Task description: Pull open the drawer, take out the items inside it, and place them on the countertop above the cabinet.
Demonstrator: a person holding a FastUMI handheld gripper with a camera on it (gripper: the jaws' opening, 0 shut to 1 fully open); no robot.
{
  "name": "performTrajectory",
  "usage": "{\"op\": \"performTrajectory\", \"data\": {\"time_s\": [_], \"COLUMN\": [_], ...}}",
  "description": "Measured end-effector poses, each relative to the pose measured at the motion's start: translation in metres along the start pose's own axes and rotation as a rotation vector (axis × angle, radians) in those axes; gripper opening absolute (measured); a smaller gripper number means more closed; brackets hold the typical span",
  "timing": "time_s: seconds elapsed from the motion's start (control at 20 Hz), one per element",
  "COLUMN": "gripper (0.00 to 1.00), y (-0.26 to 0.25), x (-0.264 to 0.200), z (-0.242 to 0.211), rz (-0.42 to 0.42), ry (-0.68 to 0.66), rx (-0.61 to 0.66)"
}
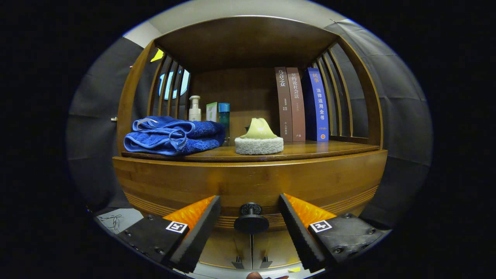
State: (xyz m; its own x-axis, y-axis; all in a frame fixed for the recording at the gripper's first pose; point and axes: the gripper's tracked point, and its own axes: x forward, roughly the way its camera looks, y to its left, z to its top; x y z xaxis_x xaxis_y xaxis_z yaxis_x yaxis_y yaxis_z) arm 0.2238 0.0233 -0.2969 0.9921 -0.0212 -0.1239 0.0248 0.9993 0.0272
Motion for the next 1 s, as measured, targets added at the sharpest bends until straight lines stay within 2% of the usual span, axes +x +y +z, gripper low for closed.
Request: {"op": "performTrajectory", "data": {"time_s": [0.4,0.6,1.0], "gripper": [0.98,0.98,0.98], "y": [0.000,-0.001,-0.011], "x": [0.004,-0.002,-0.059], "z": [0.000,0.014,0.066], "rz": [-0.012,-0.001,-0.005], "ry": [0.010,0.013,-0.006], "rx": [-0.005,0.002,0.012]}}
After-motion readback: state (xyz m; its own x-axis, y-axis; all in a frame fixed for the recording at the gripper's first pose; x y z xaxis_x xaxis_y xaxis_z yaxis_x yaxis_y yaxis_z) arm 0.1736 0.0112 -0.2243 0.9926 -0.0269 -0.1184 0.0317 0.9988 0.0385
